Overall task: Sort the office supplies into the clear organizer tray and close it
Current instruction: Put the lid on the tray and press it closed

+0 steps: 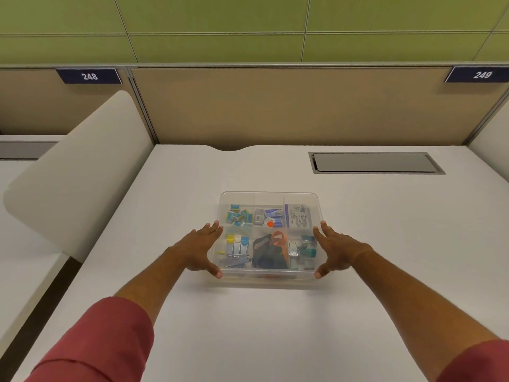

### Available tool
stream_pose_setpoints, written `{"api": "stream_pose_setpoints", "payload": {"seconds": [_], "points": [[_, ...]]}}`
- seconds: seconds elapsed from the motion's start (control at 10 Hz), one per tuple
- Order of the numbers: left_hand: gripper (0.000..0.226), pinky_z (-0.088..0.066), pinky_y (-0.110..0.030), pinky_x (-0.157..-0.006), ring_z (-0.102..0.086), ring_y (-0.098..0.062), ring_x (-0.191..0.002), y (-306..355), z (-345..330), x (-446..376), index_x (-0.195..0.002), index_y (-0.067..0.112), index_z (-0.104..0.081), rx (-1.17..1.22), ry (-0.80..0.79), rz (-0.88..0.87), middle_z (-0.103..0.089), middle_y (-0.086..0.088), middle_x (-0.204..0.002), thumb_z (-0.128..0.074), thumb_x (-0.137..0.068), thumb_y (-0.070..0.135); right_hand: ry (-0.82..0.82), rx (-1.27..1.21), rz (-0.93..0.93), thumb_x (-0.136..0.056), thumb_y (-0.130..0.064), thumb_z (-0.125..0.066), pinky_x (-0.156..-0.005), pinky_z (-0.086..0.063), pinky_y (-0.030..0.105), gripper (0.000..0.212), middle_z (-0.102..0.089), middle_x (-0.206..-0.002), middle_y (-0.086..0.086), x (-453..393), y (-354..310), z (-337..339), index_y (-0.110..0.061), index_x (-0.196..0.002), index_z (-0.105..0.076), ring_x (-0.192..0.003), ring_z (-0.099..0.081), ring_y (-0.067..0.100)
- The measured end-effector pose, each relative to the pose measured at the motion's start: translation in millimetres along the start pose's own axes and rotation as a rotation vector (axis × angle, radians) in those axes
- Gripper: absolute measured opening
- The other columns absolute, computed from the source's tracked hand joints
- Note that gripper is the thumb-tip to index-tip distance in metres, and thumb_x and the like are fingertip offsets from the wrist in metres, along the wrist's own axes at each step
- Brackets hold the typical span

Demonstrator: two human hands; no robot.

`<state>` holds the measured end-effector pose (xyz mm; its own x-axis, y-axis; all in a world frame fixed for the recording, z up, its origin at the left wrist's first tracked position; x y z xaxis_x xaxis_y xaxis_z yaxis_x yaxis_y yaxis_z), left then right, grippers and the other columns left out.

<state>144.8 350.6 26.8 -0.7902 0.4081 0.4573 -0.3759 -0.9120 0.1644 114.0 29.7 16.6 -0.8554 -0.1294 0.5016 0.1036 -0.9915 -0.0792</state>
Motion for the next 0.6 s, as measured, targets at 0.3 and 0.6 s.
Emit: {"api": "stream_pose_setpoints", "payload": {"seconds": [0.3,0.6], "points": [[0.133,-0.015,-0.044,-0.119,-0.005,-0.022,-0.148,1.0,4.8,-1.0,-0.151,0.021,0.01,0.12,0.008,0.004,0.004,0.001,-0.162,-0.079,-0.061,0.06,0.004,-0.024,-0.006,-0.066,-0.058,-0.078,-0.117,-0.025,0.048,0.126,0.01,-0.163,0.006,1.8,-1.6,4.2,-0.024,-0.152,0.008,-0.148,-0.015,0.033],[0.132,-0.009,-0.047,-0.119,0.006,-0.024,-0.148,4.3,5.1,1.9,-0.151,0.026,0.01,0.047,0.025,0.029,0.011,0.0,-0.161,-0.067,-0.057,0.078,0.045,-0.048,-0.001,-0.068,-0.067,-0.07,-0.119,-0.02,0.049,0.12,0.003,-0.163,0.004,8.9,-2.5,14.6,-0.025,-0.153,0.004,-0.15,-0.006,0.029]]}}
Point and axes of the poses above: each hand's wrist, its own x-axis away from the middle knuckle, its own z-axis out of the back of the hand, y = z × x, the point moved 8 cm from there along -x, towards the middle knuckle
